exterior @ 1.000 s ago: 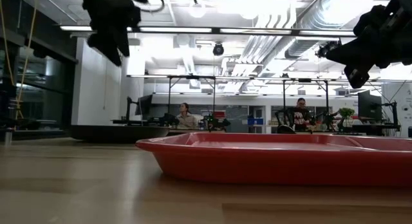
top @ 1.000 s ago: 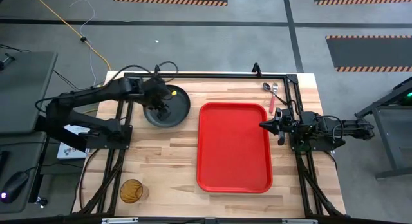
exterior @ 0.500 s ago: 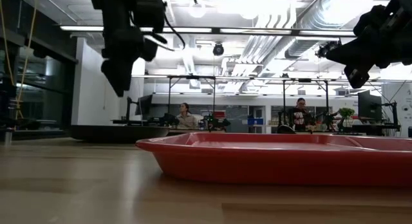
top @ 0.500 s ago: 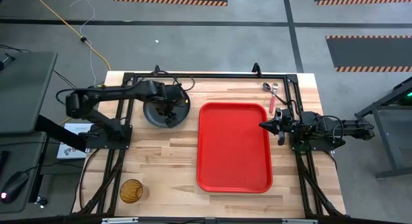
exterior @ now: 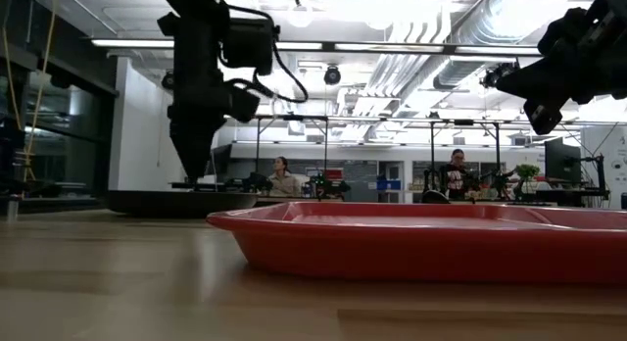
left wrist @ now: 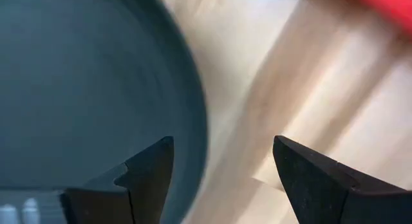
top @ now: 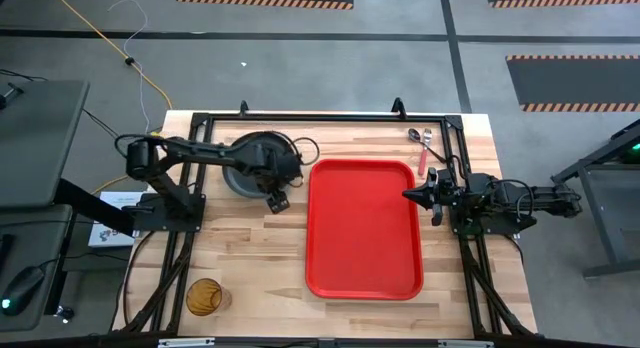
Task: Pick and place plate/cup/fork/spoon on tray
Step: Put the black plate on the red tray
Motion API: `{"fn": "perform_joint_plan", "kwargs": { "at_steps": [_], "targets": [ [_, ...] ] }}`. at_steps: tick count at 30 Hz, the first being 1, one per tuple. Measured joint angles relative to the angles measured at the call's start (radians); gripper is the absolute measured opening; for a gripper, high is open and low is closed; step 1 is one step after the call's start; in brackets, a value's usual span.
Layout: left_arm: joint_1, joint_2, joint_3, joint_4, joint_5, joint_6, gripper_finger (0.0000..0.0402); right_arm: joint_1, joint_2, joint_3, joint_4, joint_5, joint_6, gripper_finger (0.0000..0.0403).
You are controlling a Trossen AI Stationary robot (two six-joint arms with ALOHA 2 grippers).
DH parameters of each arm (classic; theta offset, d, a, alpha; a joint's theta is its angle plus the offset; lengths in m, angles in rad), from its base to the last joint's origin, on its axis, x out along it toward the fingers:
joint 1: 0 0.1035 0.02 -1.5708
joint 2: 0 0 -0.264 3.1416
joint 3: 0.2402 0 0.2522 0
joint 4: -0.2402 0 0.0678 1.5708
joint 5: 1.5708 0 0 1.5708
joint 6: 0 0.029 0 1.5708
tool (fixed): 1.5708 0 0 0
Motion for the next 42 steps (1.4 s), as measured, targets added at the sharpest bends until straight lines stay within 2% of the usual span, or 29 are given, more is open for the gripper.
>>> {"fn": "perform_joint_plan", "kwargs": {
  "at_steps": [4,14,28,33,42],
  "targets": [
    [-0.015,0.054,0.0,0.004,-0.068,-0.06,0.0255,0.0,0.0,0.0,0.0,0.0,0.0,0.0],
    [-0.018,0.157,-0.001,0.055,-0.067,-0.076,0.0255,0.0,0.0,0.0,0.0,0.0,0.0,0.0],
    [-0.007,0.172,0.0,0.08,-0.05,-0.068,0.0251,0.0,0.0,0.0,0.0,0.0,0.0,0.0],
    [-0.007,0.172,0.0,0.08,-0.048,-0.059,0.0209,0.0,0.0,0.0,0.0,0.0,0.0,0.0],
    [-0.007,0.17,0.0,0.071,-0.057,-0.053,0.0077,0.0,0.0,0.0,0.0,0.0,0.0,0.0]
  ]
}}
